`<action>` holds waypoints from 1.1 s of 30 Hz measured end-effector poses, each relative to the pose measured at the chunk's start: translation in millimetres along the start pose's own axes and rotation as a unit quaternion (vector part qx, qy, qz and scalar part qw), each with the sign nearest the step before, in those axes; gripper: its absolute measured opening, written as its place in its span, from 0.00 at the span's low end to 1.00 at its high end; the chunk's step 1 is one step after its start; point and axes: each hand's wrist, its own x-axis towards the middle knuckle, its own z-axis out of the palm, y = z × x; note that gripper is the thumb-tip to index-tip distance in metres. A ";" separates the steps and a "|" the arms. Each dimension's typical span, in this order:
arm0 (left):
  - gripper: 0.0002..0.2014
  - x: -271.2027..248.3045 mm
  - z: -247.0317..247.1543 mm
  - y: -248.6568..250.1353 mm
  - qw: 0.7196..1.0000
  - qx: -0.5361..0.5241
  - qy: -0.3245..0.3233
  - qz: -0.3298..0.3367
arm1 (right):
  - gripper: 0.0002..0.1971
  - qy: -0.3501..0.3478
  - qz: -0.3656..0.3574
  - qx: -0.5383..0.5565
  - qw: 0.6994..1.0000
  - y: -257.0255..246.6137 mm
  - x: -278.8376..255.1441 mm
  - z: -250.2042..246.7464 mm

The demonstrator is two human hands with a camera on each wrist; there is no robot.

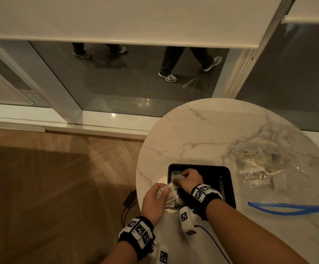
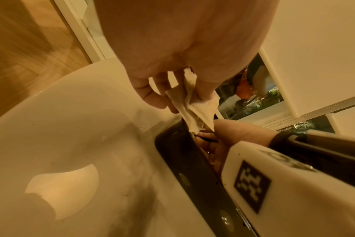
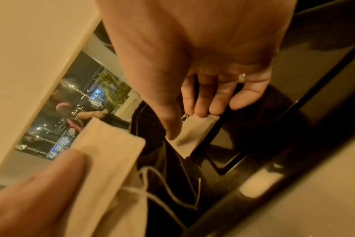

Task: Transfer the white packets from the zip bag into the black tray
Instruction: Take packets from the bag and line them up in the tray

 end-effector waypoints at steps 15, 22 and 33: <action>0.02 -1.4 -0.6 1.8 1.000 0.004 -0.005 -0.001 | 0.33 0.066 0.001 0.006 0.998 -2.8 -6.9 4.3; 0.02 1.1 -1.3 0.4 1.000 0.007 -0.005 0.008 | 0.19 0.049 0.020 0.053 0.997 7.6 -8.4 -3.6; 0.07 -0.4 -2.7 11.6 1.000 -0.010 -0.010 -0.012 | 0.14 0.056 0.015 0.069 0.996 6.3 -17.8 2.7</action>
